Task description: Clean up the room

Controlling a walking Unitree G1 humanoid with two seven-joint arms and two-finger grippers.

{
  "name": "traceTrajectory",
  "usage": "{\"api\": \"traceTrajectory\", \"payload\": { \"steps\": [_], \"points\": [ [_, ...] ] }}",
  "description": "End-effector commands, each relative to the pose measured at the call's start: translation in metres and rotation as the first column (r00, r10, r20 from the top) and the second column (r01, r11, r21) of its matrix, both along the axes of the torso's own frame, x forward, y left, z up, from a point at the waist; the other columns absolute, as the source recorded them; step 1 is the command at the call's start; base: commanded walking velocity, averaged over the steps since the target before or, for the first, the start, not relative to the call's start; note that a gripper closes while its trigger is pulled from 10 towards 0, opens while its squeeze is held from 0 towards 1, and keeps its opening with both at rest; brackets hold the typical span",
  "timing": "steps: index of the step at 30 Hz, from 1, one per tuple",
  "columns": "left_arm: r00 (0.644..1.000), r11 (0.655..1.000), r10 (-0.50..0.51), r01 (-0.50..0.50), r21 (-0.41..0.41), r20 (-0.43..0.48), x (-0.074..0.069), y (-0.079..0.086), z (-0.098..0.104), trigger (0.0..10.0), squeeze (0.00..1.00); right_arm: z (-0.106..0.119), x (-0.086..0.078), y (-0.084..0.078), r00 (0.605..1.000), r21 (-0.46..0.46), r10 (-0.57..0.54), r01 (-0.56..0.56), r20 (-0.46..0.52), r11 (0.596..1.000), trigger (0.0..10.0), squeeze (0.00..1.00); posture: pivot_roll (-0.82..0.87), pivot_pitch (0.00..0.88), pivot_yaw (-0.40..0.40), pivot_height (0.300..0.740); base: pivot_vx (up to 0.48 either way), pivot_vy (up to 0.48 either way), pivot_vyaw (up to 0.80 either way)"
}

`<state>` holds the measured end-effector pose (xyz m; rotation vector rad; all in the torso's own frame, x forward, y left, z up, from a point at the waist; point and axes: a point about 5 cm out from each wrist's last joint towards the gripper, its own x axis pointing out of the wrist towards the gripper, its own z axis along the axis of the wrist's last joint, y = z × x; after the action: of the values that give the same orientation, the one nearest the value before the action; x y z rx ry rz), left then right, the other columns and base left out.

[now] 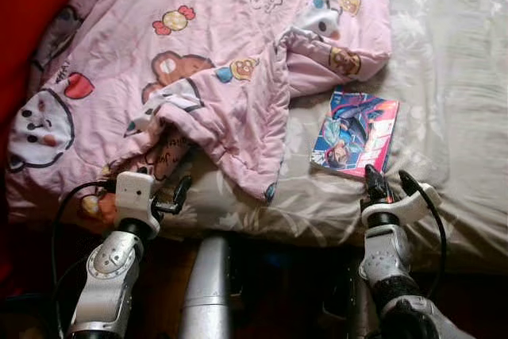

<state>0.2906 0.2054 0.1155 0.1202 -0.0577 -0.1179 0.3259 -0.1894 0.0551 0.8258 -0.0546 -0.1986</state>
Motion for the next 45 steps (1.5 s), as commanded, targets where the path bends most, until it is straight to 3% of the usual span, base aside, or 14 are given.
{"api": "traceTrajectory", "payload": {
  "steps": [1,7,8,9,10,11,13,16,17,18,19,35,36,45],
  "points": [
    [0.999,1.000,0.016,-0.016,0.015,-0.033,-0.005,0.004,-0.011,10.0,0.00,-0.021,-0.018,0.000,0.997,0.012,-0.025,0.026,-0.069,1.000,0.0,0.00,0.20,0.370,0.094,0.600,0.000,0.000,0.00],
    [0.999,1.000,0.017,-0.016,0.013,-0.030,-0.003,0.003,-0.013,10.0,0.00,-0.037,-0.040,-0.002,0.993,0.008,-0.061,0.062,-0.103,0.998,0.0,0.00,0.19,0.368,0.091,0.600,0.000,0.000,0.00],
    [0.999,1.000,0.016,-0.016,0.012,-0.030,-0.003,0.003,-0.014,10.0,0.00,-0.038,-0.042,-0.003,0.992,0.010,-0.066,0.067,-0.103,0.998,0.0,0.13,0.19,0.369,0.090,0.600,0.000,0.000,0.00],
    [0.999,1.000,0.016,-0.016,0.010,-0.030,-0.003,0.002,-0.015,10.0,0.00,-0.038,-0.045,-0.003,0.992,0.004,-0.072,0.072,-0.102,0.997,0.0,0.58,0.18,0.368,0.089,0.600,0.000,0.000,0.00],
    [0.999,1.000,0.016,-0.016,0.010,-0.030,-0.003,0.002,-0.015,10.0,0.00,-0.038,-0.045,-0.003,0.992,0.004,-0.072,0.072,-0.102,0.997,0.0,0.58,0.18,0.368,0.089,0.600,0.000,0.000,0.00],
    [0.999,1.000,0.016,-0.016,0.009,-0.031,-0.003,0.002,-0.015,10.0,0.00,-0.038,-0.046,-0.003,0.992,-0.001,-0.073,0.073,-0.100,0.997,0.4,1.00,0.18,0.369,0.088,0.600,0.000,0.000,0.00],
    [0.999,1.000,0.015,-0.015,0.008,-0.031,-0.002,0.001,-0.016,10.0,0.00,-0.036,-0.046,-0.005,0.993,-0.005,-0.077,0.077,-0.095,0.997,3.5,1.00,0.18,0.371,0.086,0.600,0.000,0.000,0.00],
    [0.999,1.000,0.016,-0.015,0.007,-0.030,-0.001,0.000,-0.016,10.0,0.00,-0.032,-0.044,-0.006,0.992,-0.023,-0.081,0.080,-0.092,0.997,3.6,1.00,0.18,0.375,0.084,0.600,0.000,0.000,0.00],
    [0.999,1.000,0.016,-0.016,0.007,-0.029,-0.001,0.000,-0.016,10.0,0.00,-0.032,-0.044,-0.006,0.992,-0.024,-0.083,0.081,-0.093,0.996,4.2,1.00,0.18,0.375,0.083,0.600,0.000,0.000,0.00],
    [0.999,1.000,0.016,-0.016,0.007,-0.029,-0.001,0.000,-0.017,10.0,0.00,-0.031,-0.044,-0.006,0.992,-0.024,-0.085,0.083,-0.094,0.996,5.5,1.00,0.18,0.376,0.082,0.600,0.000,0.000,0.00],
    [0.999,1.000,0.017,-0.017,0.007,-0.028,-0.001,0.000,-0.017,10.0,0.00,-0.031,-0.044,-0.006,0.992,-0.023,-0.086,0.084,-0.095,0.996,9.8,1.00,0.17,0.377,0.081,0.600,0.000,0.000,0.00],
    [0.999,1.000,0.019,-0.019,0.007,-0.028,-0.003,0.000,-0.021,10.0,0.00,-0.034,-0.051,-0.005,0.986,-0.027,-0.096,0.094,-0.137,0.995,10.0,1.00,0.17,0.356,0.073,0.600,0.000,0.000,0.00],
    [0.999,1.000,0.019,-0.019,0.007,-0.027,-0.003,0.000,-0.021,10.0,0.00,-0.034,-0.051,-0.005,0.986,-0.029,-0.094,0.091,-0.141,0.995,10.0,0.00,0.17,0.354,0.073,0.600,0.000,0.000,0.00],
    [0.999,1.000,0.022,-0.022,0.007,-0.025,-0.002,0.000,-0.020,10.0,0.00,-0.024,-0.043,-0.002,0.995,-0.013,-0.059,0.058,-0.075,0.998,10.0,0.00,0.18,0.362,0.075,0.600,0.000,0.000,0.00]
  ]
}}
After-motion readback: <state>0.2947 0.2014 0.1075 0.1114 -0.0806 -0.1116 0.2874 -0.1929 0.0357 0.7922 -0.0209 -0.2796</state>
